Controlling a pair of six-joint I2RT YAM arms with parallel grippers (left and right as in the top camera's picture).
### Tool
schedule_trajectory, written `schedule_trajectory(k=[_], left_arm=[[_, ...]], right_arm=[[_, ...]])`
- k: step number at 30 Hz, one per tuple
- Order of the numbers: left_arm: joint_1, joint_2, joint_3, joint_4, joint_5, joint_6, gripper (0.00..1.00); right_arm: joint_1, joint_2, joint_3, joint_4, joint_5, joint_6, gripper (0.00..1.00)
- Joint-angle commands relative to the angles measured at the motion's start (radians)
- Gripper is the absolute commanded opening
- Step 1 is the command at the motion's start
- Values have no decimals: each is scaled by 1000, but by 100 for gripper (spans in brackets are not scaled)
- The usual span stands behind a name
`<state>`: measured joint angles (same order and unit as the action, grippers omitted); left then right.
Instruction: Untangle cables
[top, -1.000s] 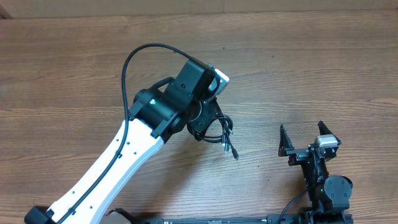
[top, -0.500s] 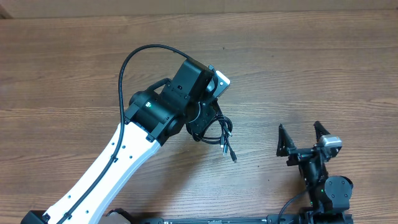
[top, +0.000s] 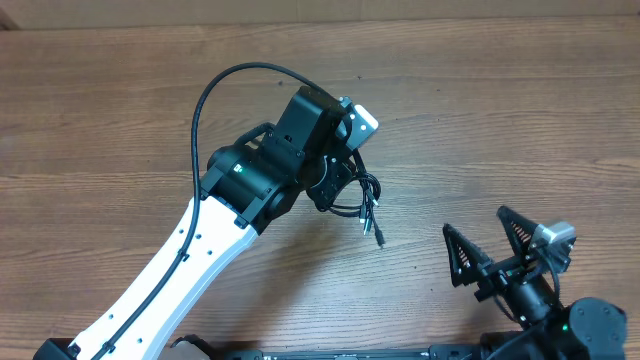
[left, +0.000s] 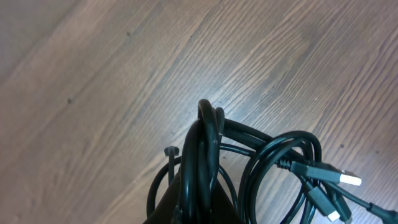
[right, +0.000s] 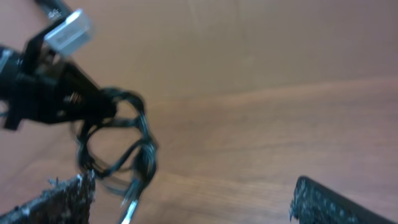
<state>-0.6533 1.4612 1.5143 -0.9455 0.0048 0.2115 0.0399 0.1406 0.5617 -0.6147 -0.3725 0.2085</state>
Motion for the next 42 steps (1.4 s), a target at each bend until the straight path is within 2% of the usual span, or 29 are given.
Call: schedule_trajectory(k=[1, 3, 8, 13, 18, 23, 25, 27, 28, 37, 42], left_arm=[[-2, -31, 26, 16, 16, 142, 4], [-2, -31, 26, 15, 16, 141, 4], [-2, -31, 26, 16, 162, 194, 4], [-2, -31, 26, 27, 422, 337, 4], [-2, -31, 26, 18, 625, 520, 4], [-2, -31, 26, 15, 692, 598, 4], [-2, -30, 26, 17, 721, 620, 4], [-2, -30, 26, 30, 755, 640, 4], [-2, -30, 26, 39, 764, 640, 4], [-2, -26, 26, 135, 888, 639, 4], [-10, -15, 26, 153, 892, 638, 4]], right_arm=[[-2, 99, 130, -66, -130, -16, 100], [-2, 137, 169, -90, -195, -56, 100], [-2, 156, 180, -64, -284, -52, 100], [-2, 156, 180, -73, -310, -44, 100], [-2, 156, 180, -76, -271, 69, 100], [-2, 156, 180, -86, -208, 163, 100], [-2, 156, 179, -87, -208, 180, 92], [-2, 156, 179, -91, -213, 189, 76], [-2, 156, 179, -95, -218, 189, 72], [-2, 156, 179, -136, -224, 188, 69], [-2, 156, 179, -127, -275, 188, 69]])
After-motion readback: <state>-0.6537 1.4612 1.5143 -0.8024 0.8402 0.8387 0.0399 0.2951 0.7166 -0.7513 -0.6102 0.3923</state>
